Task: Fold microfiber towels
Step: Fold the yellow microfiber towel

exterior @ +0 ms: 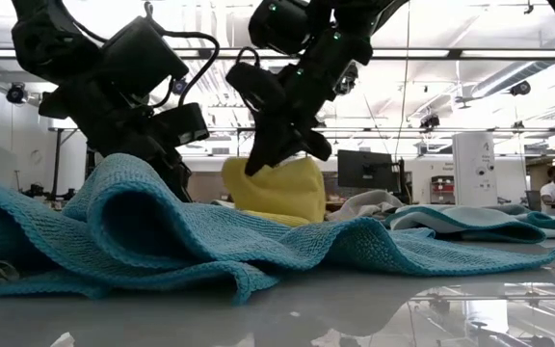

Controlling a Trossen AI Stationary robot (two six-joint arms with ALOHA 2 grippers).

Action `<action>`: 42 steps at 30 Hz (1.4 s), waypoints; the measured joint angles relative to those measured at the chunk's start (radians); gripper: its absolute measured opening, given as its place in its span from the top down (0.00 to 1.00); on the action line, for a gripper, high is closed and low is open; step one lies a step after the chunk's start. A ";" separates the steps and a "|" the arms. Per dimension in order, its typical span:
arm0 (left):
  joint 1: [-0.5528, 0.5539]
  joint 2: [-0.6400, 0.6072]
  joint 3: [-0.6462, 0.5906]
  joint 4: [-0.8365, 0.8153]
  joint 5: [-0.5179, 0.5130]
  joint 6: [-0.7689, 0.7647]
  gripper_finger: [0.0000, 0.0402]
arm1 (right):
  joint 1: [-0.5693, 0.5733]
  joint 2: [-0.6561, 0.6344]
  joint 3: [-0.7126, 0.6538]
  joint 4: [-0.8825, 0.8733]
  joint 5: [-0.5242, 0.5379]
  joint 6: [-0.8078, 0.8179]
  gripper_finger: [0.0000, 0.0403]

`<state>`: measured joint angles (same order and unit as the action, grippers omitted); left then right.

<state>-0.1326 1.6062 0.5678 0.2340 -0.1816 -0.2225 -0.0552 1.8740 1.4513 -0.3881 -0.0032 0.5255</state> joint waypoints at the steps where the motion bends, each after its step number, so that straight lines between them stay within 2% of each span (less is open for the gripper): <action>1: 0.000 0.000 0.000 0.000 -0.001 0.000 0.99 | 0.003 0.000 0.000 0.013 0.001 0.000 0.98; 31: 0.000 0.001 -0.005 0.014 -0.006 0.000 0.99 | 0.037 0.108 0.000 0.203 -0.034 -0.002 0.97; 35: 0.000 0.001 -0.005 0.017 -0.006 0.000 0.99 | 0.037 0.108 0.000 0.207 -0.034 -0.002 0.91; 42: 0.000 0.002 -0.005 0.018 -0.006 0.000 0.99 | 0.038 0.121 0.000 0.222 -0.051 -0.003 0.73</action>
<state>-0.1326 1.6077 0.5625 0.2523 -0.1875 -0.2226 -0.0174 1.9949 1.4517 -0.1658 -0.0540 0.5226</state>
